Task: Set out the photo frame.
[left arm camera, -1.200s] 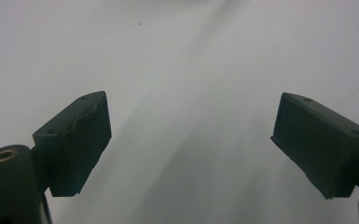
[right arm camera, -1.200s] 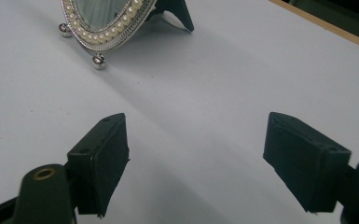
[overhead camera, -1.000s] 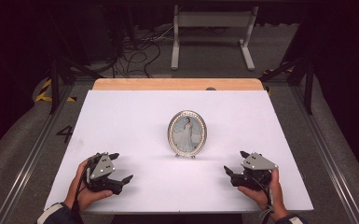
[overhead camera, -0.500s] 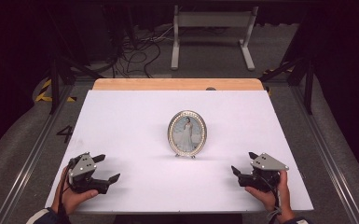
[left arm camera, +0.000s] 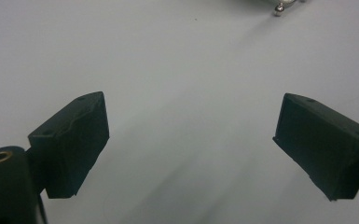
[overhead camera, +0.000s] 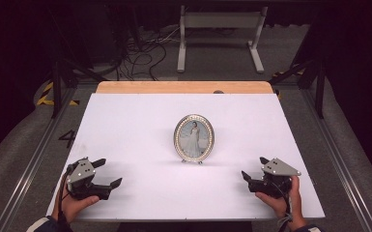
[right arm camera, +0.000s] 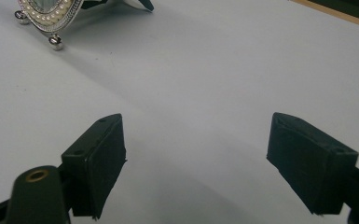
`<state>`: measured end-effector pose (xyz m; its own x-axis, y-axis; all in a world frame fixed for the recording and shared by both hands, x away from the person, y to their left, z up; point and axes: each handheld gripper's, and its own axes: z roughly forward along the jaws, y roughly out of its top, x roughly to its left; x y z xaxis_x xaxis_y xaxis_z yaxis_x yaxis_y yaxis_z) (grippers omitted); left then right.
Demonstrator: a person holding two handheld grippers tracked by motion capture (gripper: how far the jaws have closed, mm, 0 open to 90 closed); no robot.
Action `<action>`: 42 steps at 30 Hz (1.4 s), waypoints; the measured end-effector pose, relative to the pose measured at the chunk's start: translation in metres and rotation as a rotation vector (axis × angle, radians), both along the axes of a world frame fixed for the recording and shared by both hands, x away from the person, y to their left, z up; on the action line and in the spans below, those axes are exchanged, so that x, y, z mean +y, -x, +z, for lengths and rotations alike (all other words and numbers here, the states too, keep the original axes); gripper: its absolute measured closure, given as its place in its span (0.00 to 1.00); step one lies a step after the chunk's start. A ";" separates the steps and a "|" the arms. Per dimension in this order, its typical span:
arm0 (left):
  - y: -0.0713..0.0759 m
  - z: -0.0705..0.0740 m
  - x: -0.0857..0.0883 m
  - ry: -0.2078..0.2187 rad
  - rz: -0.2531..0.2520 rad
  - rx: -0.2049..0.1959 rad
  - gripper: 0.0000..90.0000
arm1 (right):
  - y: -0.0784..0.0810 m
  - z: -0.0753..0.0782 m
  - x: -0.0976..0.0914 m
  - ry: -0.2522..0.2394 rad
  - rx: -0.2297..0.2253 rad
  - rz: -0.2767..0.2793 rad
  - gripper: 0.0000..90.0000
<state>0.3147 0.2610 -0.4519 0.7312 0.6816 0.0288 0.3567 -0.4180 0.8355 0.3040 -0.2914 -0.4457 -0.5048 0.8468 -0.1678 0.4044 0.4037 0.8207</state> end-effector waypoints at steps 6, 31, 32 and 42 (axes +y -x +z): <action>0.001 0.000 0.000 -0.005 0.018 -0.007 0.10 | -0.001 0.001 -0.001 -0.004 -0.006 -0.011 0.21; -0.007 -0.003 -0.001 -0.037 0.082 0.011 0.06 | 0.000 -0.002 0.000 -0.013 0.005 0.002 0.20; -0.007 -0.003 -0.001 -0.037 0.082 0.011 0.06 | 0.000 -0.002 0.000 -0.013 0.005 0.002 0.20; -0.009 -0.005 -0.003 -0.054 0.081 0.013 0.06 | -0.001 -0.002 0.000 -0.001 0.001 -0.015 0.19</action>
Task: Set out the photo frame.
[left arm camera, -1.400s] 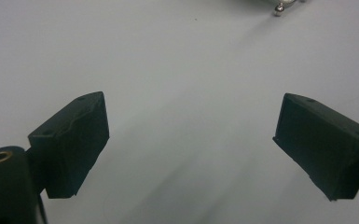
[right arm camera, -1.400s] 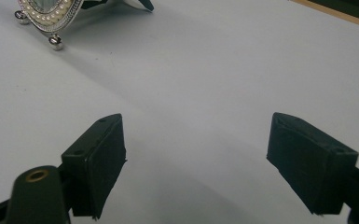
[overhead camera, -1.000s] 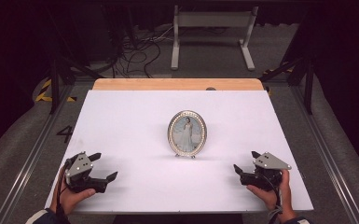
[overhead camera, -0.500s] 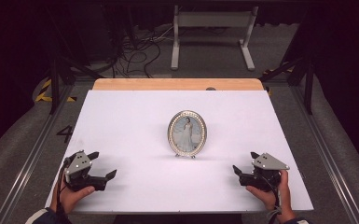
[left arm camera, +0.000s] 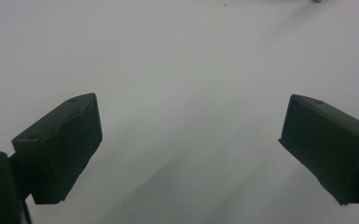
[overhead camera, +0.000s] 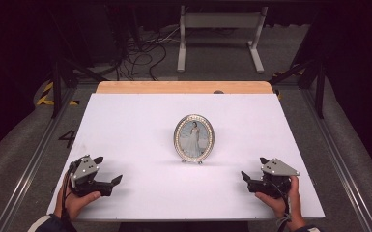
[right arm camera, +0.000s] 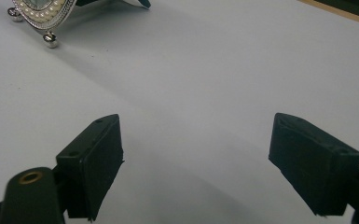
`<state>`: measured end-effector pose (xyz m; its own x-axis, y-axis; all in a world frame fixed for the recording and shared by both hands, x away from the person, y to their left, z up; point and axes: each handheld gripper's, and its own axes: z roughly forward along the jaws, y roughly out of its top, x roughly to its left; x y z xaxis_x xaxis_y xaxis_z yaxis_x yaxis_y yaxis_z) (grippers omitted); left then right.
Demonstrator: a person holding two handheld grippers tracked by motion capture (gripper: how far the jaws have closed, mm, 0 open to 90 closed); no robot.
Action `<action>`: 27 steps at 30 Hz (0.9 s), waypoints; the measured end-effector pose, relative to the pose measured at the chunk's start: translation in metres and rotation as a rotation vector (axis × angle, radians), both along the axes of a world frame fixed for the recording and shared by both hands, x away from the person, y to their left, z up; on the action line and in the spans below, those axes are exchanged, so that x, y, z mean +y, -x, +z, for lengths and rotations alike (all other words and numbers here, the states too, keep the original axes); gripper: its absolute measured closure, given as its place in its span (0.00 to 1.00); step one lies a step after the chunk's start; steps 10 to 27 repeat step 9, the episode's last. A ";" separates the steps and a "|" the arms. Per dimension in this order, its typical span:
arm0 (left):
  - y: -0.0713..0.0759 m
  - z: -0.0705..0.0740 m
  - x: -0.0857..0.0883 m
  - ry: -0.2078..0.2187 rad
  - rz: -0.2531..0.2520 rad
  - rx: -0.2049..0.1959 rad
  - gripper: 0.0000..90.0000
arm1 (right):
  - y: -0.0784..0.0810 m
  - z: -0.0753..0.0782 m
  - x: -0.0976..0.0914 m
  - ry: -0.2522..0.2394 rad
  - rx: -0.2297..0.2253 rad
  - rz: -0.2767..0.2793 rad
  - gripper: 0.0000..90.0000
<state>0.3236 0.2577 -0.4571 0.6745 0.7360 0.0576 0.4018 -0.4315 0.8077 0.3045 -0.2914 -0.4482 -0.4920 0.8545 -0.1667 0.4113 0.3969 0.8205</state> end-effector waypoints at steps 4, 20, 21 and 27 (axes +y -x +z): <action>0.000 -0.001 -0.001 -0.006 -0.005 0.001 0.06 | 0.000 0.000 -0.002 0.001 0.000 -0.009 0.19; -0.001 -0.001 -0.001 0.002 -0.001 0.001 0.06 | -0.001 0.000 -0.001 0.004 -0.003 -0.016 0.19; -0.001 -0.001 -0.001 0.002 -0.001 0.001 0.06 | -0.001 0.000 -0.001 0.004 -0.003 -0.016 0.19; -0.001 -0.001 -0.001 0.002 -0.001 0.001 0.06 | -0.001 0.000 -0.001 0.004 -0.003 -0.016 0.19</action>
